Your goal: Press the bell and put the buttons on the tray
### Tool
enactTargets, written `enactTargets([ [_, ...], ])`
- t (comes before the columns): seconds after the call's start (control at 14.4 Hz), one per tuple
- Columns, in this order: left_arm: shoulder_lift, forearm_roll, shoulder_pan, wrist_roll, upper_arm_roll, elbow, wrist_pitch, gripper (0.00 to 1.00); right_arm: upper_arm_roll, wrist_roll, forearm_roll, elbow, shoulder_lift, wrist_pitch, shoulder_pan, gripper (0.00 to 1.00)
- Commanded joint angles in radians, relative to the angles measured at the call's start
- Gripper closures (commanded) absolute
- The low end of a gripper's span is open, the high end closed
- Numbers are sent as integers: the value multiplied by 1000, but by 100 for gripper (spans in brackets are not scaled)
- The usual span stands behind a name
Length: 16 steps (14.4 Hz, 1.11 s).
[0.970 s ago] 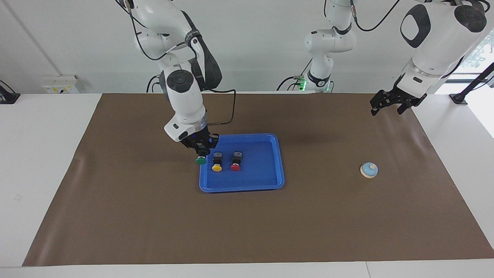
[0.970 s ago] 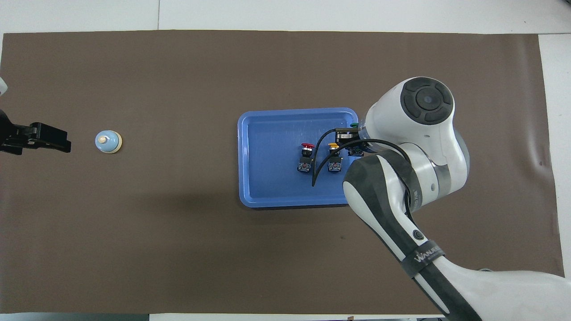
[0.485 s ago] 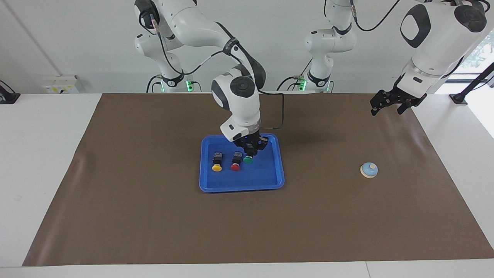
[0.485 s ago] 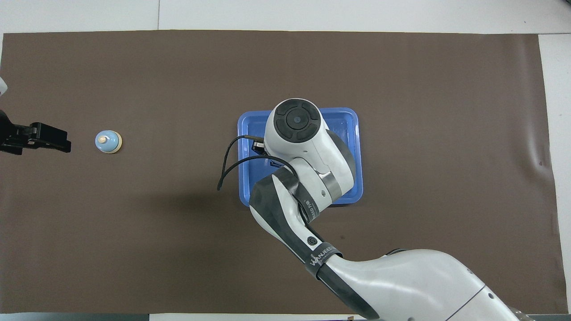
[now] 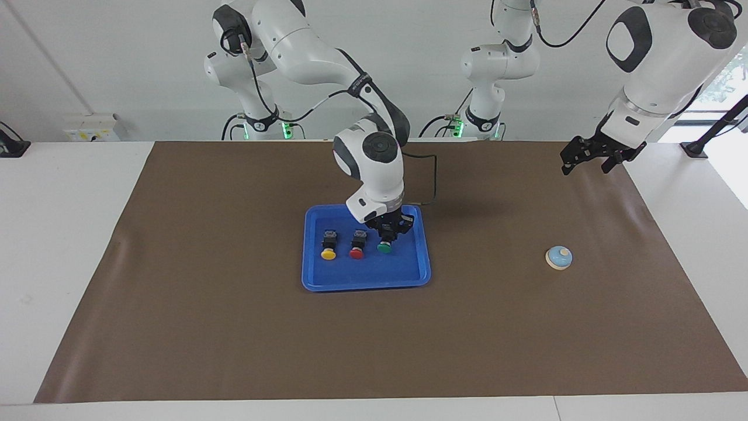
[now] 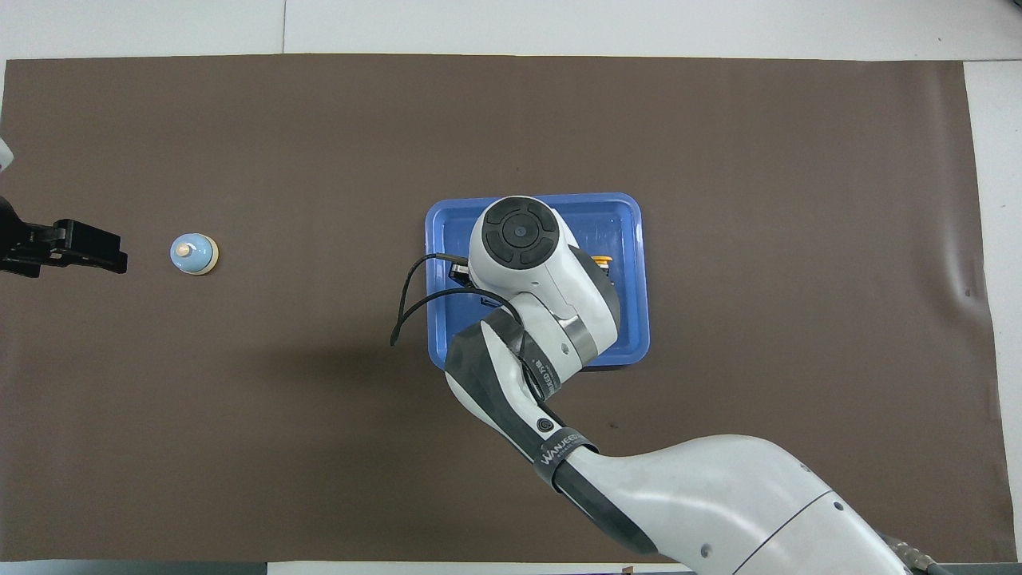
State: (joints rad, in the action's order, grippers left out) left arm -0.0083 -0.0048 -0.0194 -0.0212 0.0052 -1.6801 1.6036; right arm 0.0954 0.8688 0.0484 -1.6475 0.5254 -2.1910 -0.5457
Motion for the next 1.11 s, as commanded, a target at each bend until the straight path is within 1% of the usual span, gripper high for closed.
enactTargets([
  [0.0, -21, -1, 1, -3, 2, -17, -1, 0, 3, 13, 16, 4, -18, 25, 3, 0],
  [0.21, -21, -1, 1, -3, 2, -17, -2, 0, -6, -8, -5, 127, -19, 190, 35, 0],
  [0.28, -21, -1, 1, -3, 2, -17, -1, 0, -6, -46, -15, 138, -36, 220, 67, 0],
  [0.55, -21, -1, 1, -3, 2, -17, -1, 0, -8, -298, -28, 110, -191, 289, 211, 0],
  [1.04, -21, -1, 1, -3, 2, -17, -1, 0, -6, -586, -45, 110, -390, 494, 439, 0],
])
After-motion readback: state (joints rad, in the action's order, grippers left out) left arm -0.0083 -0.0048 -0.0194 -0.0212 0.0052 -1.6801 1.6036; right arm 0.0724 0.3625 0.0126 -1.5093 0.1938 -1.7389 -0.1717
